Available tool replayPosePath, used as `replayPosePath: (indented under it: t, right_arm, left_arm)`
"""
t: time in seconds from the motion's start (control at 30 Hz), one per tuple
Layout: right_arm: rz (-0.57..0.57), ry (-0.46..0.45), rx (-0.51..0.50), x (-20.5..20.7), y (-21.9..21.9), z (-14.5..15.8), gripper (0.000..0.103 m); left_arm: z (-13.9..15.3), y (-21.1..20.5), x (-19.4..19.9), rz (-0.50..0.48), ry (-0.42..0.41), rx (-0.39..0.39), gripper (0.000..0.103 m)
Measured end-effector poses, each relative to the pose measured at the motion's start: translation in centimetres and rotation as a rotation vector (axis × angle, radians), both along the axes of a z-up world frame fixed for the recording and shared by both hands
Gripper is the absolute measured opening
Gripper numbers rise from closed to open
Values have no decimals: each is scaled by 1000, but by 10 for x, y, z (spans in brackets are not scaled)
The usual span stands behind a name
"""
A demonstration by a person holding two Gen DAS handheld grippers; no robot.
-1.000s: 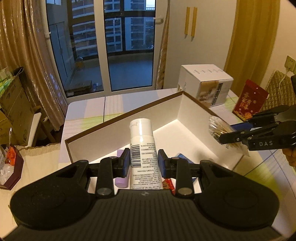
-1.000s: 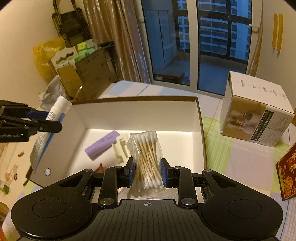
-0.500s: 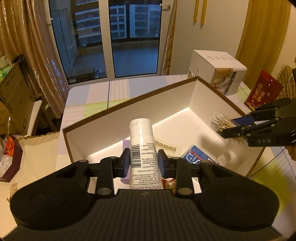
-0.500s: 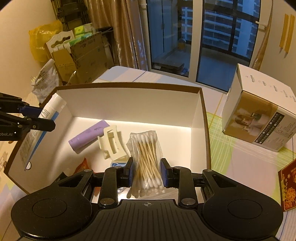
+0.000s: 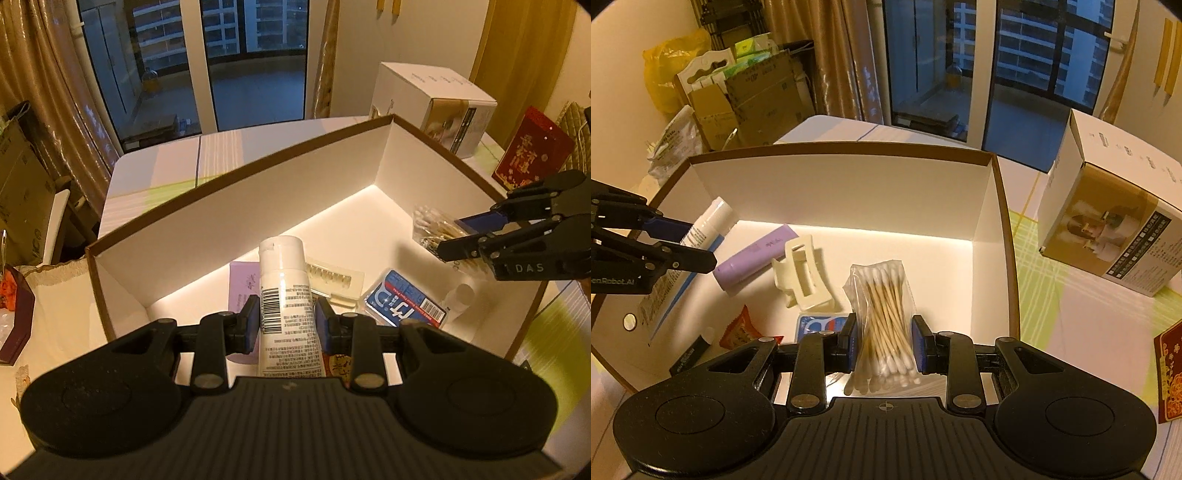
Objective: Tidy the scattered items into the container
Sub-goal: 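Lower the white tube and cotton swab bag into the box and open both grippers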
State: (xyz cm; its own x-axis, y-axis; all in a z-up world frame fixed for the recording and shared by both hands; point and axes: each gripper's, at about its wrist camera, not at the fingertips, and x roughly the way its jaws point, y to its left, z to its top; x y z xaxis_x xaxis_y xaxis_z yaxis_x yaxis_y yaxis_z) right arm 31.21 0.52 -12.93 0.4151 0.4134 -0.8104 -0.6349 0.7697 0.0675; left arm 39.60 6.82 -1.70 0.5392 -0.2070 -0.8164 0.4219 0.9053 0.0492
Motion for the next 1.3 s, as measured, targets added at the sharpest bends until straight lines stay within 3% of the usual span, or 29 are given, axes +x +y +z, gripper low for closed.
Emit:
replayPosePath:
  t: [0.53, 0.9, 1.03, 1.1, 1.3]
  right_arm:
    - [15, -7, -20, 9, 8, -6, 32]
    - [31, -23, -36, 12, 12, -9, 32]
    - [78, -55, 6, 5, 15, -4, 84]
    - [94, -85, -5, 1, 18, -2, 84]
    - [93, -39, 0, 2, 16, -2, 84]
  left_arm:
    - [-32, -2, 24, 41, 71, 18, 27]
    - [-27, 5, 25, 56, 44, 15, 27]
    - [-26, 6, 23, 60, 46, 12, 27]
    - [-25, 7, 21, 62, 47, 13, 28]
    - [-21, 7, 16, 66, 44, 12, 33]
